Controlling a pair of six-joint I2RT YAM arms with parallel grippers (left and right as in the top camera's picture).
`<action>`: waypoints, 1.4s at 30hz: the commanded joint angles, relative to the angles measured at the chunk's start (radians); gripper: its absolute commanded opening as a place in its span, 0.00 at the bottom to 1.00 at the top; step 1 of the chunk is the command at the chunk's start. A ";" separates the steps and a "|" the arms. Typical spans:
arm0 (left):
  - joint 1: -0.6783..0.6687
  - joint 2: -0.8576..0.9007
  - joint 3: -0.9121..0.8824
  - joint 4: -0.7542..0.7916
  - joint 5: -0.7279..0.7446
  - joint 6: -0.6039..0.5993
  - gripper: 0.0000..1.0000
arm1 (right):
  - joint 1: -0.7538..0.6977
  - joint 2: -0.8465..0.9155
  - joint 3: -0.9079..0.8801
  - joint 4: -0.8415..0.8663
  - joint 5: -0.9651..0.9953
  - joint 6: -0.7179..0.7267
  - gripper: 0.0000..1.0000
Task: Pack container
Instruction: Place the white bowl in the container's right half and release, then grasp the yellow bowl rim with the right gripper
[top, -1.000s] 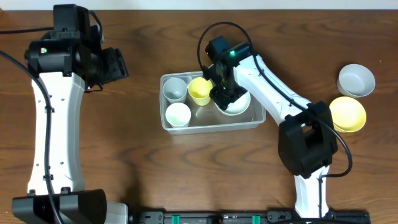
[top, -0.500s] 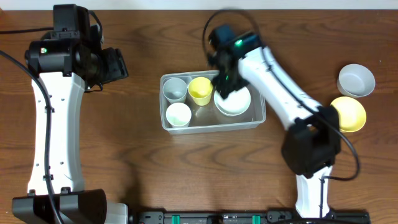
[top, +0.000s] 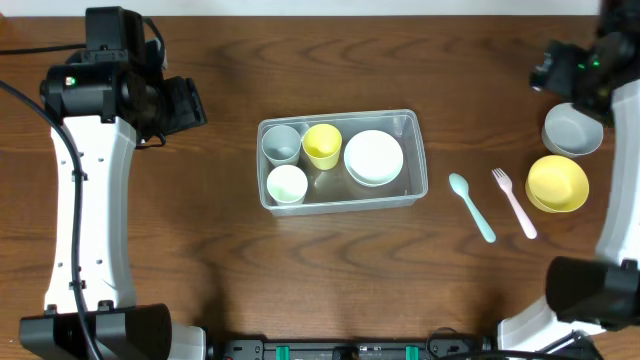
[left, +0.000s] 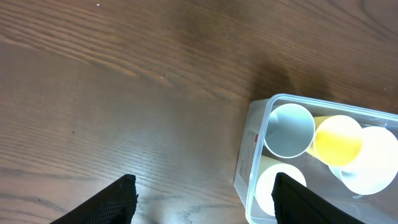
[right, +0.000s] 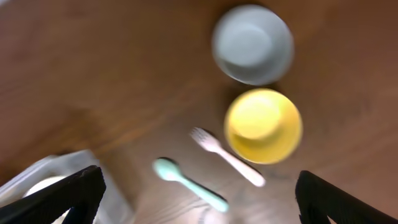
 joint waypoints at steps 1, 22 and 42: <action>0.004 0.006 -0.007 -0.003 0.000 -0.001 0.70 | -0.062 0.064 -0.110 0.022 -0.004 0.023 0.99; 0.004 0.006 -0.007 -0.011 0.000 0.000 0.70 | -0.140 0.203 -0.649 0.421 -0.024 -0.074 0.67; 0.004 0.006 -0.007 -0.014 0.000 0.000 0.70 | -0.100 0.159 -0.588 0.383 -0.062 -0.118 0.01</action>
